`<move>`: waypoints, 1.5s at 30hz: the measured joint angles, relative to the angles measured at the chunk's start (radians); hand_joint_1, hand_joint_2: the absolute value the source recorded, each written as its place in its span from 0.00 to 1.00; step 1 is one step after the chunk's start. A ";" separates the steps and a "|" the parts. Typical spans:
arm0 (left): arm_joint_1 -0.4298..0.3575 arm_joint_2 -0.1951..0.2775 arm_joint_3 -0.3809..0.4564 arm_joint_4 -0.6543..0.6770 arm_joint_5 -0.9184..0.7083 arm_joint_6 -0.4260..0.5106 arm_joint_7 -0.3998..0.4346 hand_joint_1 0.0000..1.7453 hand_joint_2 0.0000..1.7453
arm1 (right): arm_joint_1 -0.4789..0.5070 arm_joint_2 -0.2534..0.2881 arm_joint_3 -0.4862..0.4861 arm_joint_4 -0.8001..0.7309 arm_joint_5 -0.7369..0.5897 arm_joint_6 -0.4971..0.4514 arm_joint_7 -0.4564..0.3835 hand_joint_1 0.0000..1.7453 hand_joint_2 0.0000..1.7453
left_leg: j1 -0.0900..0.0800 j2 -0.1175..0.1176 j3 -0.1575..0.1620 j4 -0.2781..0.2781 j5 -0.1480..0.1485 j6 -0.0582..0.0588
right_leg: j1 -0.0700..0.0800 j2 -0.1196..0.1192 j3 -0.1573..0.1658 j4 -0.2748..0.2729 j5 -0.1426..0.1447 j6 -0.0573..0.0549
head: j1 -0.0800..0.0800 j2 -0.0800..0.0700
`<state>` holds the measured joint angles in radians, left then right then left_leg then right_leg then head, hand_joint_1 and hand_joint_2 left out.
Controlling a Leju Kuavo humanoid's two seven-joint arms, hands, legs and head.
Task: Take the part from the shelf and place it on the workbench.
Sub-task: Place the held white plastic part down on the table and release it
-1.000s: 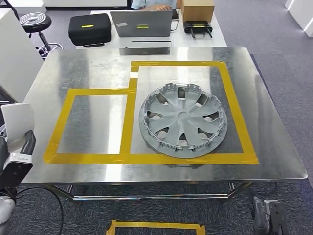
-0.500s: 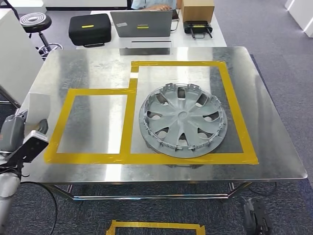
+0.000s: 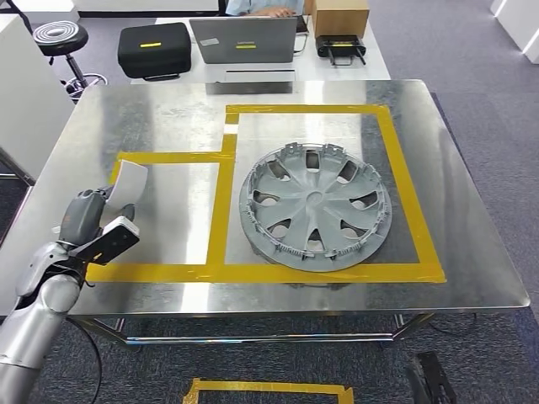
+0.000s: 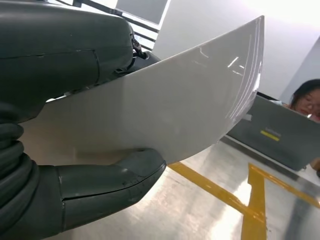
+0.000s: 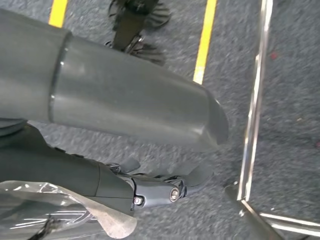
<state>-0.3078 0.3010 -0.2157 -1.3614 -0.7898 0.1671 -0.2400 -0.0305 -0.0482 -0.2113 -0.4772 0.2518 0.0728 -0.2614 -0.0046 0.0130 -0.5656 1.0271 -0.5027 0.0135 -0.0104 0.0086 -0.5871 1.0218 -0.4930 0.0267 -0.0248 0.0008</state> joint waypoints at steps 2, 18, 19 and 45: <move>-0.015 0.000 -0.020 0.014 -0.013 -0.003 -0.001 1.00 1.00 | -0.002 -0.010 0.004 0.017 0.008 -0.009 0.016 0.00 0.00 | 0.000 0.000 0.000 0.000 0.000 0.000 | 0.000 0.000 0.000 0.000 0.000 0.000 | 0.000 0.000; -0.104 -0.043 -0.242 0.081 -0.156 -0.062 0.087 1.00 1.00 | 0.034 -0.041 0.015 0.083 0.080 -0.028 0.082 0.00 0.00 | -0.001 0.000 0.000 0.000 0.000 0.000 | 0.000 0.000 0.000 0.000 0.000 0.000 | 0.000 0.000; -0.105 -0.043 -0.244 0.086 -0.157 -0.063 0.096 1.00 1.00 | 0.035 -0.040 0.016 0.083 0.082 -0.028 0.082 0.00 0.00 | -0.001 0.000 0.000 0.000 0.000 0.000 | 0.000 0.000 0.000 0.000 0.000 0.000 | 0.000 0.000; -0.063 -0.016 -0.208 0.113 -0.202 -0.061 0.232 1.00 1.00 | 0.171 0.002 0.019 -0.154 0.157 0.027 0.241 0.00 0.00 | -0.001 0.000 0.000 0.000 0.000 0.000 | 0.000 0.000 0.000 0.000 0.000 0.000 | 0.000 0.000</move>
<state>-0.3706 0.2847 -0.4238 -1.2488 -0.9922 0.1059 -0.0078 0.1407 -0.0467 -0.1921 -0.6314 0.4084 0.0995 -0.0206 -0.0053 0.0131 -0.5659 1.0271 -0.5027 0.0138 -0.0105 0.0084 -0.5867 1.0219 -0.4929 0.0269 -0.0247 0.0008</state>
